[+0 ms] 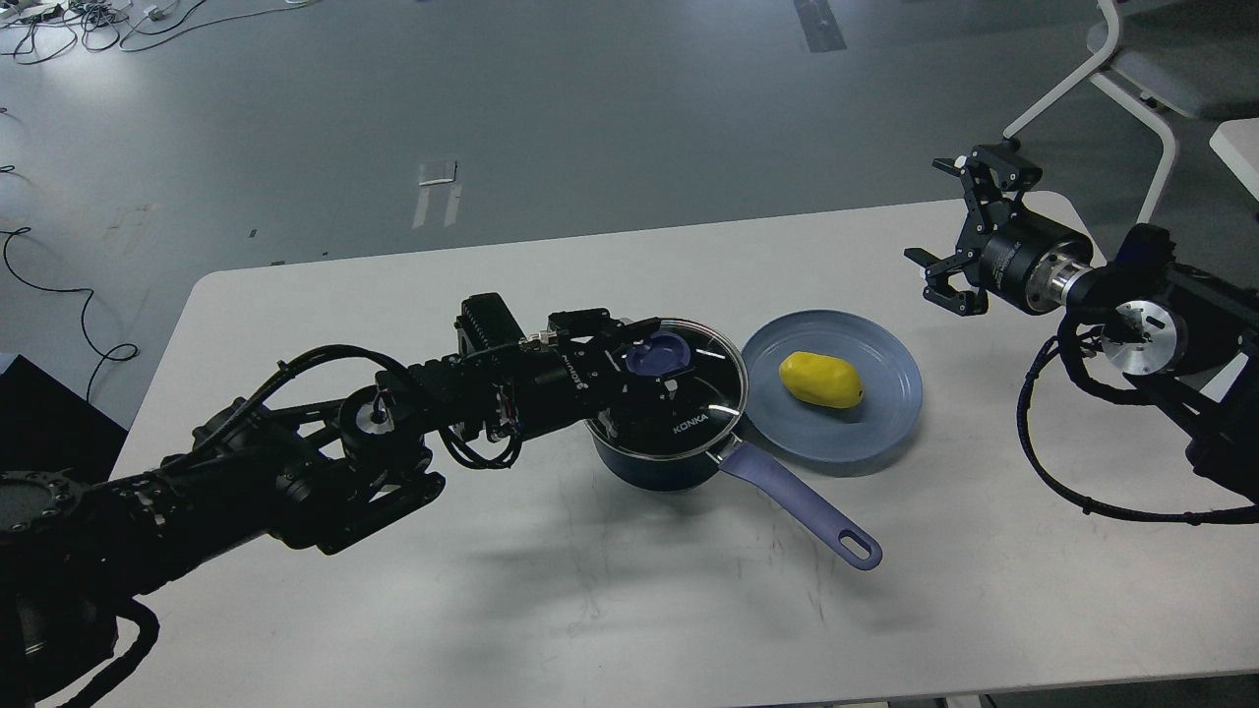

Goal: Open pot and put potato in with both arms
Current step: 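Close the left gripper on the glass lid's blue knob, then lift the lid off the pot and move it away from the plate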

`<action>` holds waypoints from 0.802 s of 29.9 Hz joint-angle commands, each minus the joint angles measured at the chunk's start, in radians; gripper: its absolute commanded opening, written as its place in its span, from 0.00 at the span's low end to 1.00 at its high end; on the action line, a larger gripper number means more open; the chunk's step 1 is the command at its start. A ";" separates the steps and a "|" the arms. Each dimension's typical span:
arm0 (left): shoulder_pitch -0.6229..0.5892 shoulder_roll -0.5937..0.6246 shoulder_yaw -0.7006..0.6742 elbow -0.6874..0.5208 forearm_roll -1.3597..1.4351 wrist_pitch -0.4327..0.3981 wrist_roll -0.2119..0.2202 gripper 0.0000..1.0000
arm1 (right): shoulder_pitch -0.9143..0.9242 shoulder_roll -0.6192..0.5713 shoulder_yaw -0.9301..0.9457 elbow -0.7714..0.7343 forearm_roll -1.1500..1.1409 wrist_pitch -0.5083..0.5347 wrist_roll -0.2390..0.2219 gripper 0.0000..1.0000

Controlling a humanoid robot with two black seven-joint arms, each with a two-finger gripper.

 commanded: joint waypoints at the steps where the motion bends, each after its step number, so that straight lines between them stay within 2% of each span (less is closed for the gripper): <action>1: -0.003 -0.001 -0.001 0.000 -0.002 -0.001 -0.008 0.48 | 0.000 0.000 0.000 0.000 0.000 -0.001 0.000 1.00; 8: -0.022 0.008 -0.010 -0.017 -0.027 0.001 -0.021 0.48 | 0.005 0.000 0.000 0.000 0.000 -0.001 0.000 1.00; 14: -0.111 0.063 -0.015 -0.063 -0.051 0.001 -0.024 0.48 | 0.012 0.000 0.000 0.000 0.000 0.000 0.000 1.00; 20: -0.138 0.166 -0.012 -0.097 -0.047 0.004 -0.024 0.48 | 0.014 0.000 0.000 0.000 0.000 -0.001 0.000 1.00; 24: -0.123 0.279 -0.006 -0.103 -0.050 0.005 -0.024 0.48 | 0.014 0.000 0.000 -0.001 0.000 -0.001 0.000 1.00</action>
